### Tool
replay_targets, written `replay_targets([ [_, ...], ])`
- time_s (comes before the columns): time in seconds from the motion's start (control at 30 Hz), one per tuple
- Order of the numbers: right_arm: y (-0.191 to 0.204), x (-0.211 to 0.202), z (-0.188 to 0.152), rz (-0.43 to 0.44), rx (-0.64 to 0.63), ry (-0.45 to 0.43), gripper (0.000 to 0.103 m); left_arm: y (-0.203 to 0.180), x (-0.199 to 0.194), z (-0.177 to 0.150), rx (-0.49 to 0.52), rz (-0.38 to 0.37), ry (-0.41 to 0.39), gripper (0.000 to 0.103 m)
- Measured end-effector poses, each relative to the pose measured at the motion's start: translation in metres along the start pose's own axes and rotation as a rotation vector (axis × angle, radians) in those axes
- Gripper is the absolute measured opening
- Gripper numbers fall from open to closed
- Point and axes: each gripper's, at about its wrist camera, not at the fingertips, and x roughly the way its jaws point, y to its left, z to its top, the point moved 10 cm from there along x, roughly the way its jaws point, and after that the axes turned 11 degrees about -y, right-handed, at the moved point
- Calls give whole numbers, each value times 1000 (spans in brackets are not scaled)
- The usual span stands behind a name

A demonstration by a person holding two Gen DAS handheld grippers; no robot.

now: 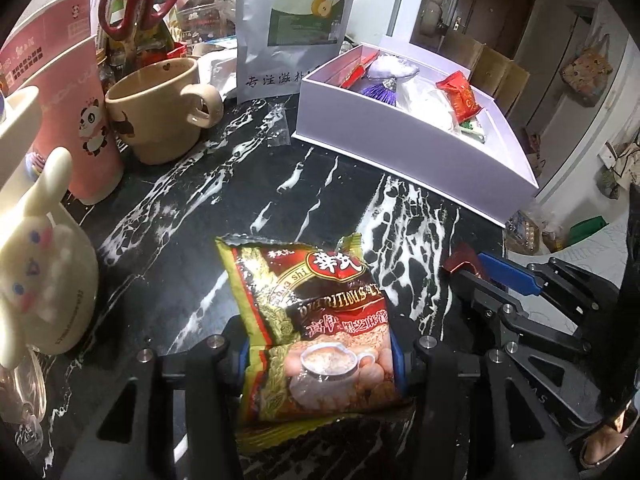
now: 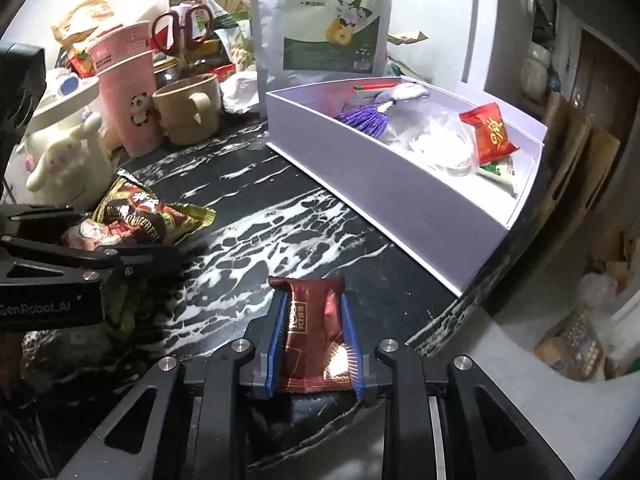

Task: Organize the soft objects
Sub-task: 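Lift the peanut snack bag and dark red wrapper off the counter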

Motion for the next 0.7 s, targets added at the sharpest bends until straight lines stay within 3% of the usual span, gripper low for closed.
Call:
replay_targets([
  [0.17,-2,-3,1,51,89,3,26,-4,-10,5,0,-8,-21,50],
  [0.43,3,-20,6,89,129,-29,26,-9,-28,14,6,-9,-60,50],
  [0.7,5,-55,30,89,123,-117,26,-20,-59,37,25,-18,-147,50],
])
